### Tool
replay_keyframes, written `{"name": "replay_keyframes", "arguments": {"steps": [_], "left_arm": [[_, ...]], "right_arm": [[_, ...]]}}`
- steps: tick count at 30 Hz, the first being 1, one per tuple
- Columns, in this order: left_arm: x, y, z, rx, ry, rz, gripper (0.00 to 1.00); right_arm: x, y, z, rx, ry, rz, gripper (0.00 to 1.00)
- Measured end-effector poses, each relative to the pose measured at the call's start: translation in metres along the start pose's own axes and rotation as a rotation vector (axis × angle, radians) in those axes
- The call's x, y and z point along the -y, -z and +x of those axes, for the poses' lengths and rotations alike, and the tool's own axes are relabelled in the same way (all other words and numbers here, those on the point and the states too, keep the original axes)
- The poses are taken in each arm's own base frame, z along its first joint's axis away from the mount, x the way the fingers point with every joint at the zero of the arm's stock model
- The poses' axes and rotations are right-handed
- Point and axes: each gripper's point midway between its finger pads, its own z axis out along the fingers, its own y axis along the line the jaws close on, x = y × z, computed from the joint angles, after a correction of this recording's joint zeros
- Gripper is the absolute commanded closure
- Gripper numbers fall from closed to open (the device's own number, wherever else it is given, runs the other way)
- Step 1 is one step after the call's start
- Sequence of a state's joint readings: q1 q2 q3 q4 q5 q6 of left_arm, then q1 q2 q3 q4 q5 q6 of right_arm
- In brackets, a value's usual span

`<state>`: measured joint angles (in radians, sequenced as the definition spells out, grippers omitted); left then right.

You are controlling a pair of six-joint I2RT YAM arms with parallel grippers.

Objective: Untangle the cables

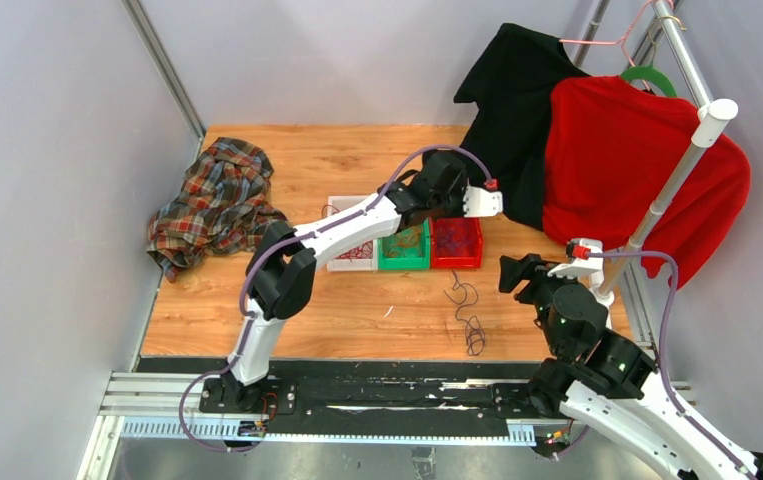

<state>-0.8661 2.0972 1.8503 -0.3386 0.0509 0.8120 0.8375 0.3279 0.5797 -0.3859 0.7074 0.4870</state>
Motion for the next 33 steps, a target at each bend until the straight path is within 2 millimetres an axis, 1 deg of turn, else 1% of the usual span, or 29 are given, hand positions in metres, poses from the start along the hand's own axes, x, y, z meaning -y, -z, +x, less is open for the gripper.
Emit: {"name": "replay_keyframes", "arguments": {"steps": [2,5,6,9,13,14,17,19,20,22,23,24,27,29,31,32,33], "left_arm": [[0.008,-0.009,0.016,-0.043,-0.001,0.006,1.0],[0.017,-0.023,0.032,-0.087,-0.002,0.007,1.0],[0.019,-0.026,0.035,-0.096,-0.001,0.008,0.96],[0.029,-0.038,0.047,-0.123,0.009,0.027,0.77],[0.038,-0.048,0.051,-0.134,0.061,0.068,0.52],[0.041,-0.048,0.05,-0.132,0.075,0.084,0.47],[0.042,-0.043,0.045,-0.117,0.119,0.121,0.38],[0.04,-0.039,0.042,-0.106,0.135,0.137,0.28],[0.04,-0.036,0.041,-0.104,0.143,0.149,0.22],[0.038,-0.028,0.039,-0.102,0.15,0.171,0.15],[0.037,-0.023,0.036,-0.098,0.149,0.183,0.09],[0.034,-0.016,0.033,-0.09,0.149,0.195,0.06],[0.027,0.01,0.018,-0.058,0.138,0.227,0.05],[0.027,0.033,0.004,-0.021,0.127,0.26,0.04],[0.033,0.059,-0.011,0.026,0.109,0.299,0.04],[0.047,0.079,-0.02,0.059,0.091,0.346,0.04],[0.05,0.083,-0.021,0.063,0.087,0.359,0.04]], "right_arm": [[0.001,0.001,-0.002,0.005,-0.006,0.009,0.34],[0.005,0.001,-0.003,0.008,-0.012,0.027,0.34],[0.006,0.001,-0.003,0.007,-0.013,0.032,0.34],[0.01,0.002,0.0,-0.002,-0.011,0.051,0.34],[0.016,0.004,0.0,0.003,-0.02,0.073,0.34],[0.017,0.005,-0.001,0.007,-0.022,0.078,0.34],[0.021,0.007,-0.004,0.016,-0.028,0.091,0.34],[0.022,0.008,-0.007,0.021,-0.032,0.095,0.34],[0.022,0.008,-0.008,0.024,-0.036,0.096,0.34],[0.022,0.009,-0.011,0.031,-0.043,0.1,0.34],[0.022,0.009,-0.012,0.033,-0.046,0.102,0.34],[0.023,0.009,-0.013,0.035,-0.047,0.104,0.34],[0.024,0.01,-0.015,0.039,-0.051,0.11,0.33],[0.026,0.01,-0.015,0.041,-0.052,0.123,0.32],[0.029,0.01,-0.014,0.043,-0.058,0.138,0.31],[0.03,0.01,-0.014,0.043,-0.061,0.144,0.31],[0.032,0.01,-0.013,0.044,-0.064,0.155,0.31]]}}
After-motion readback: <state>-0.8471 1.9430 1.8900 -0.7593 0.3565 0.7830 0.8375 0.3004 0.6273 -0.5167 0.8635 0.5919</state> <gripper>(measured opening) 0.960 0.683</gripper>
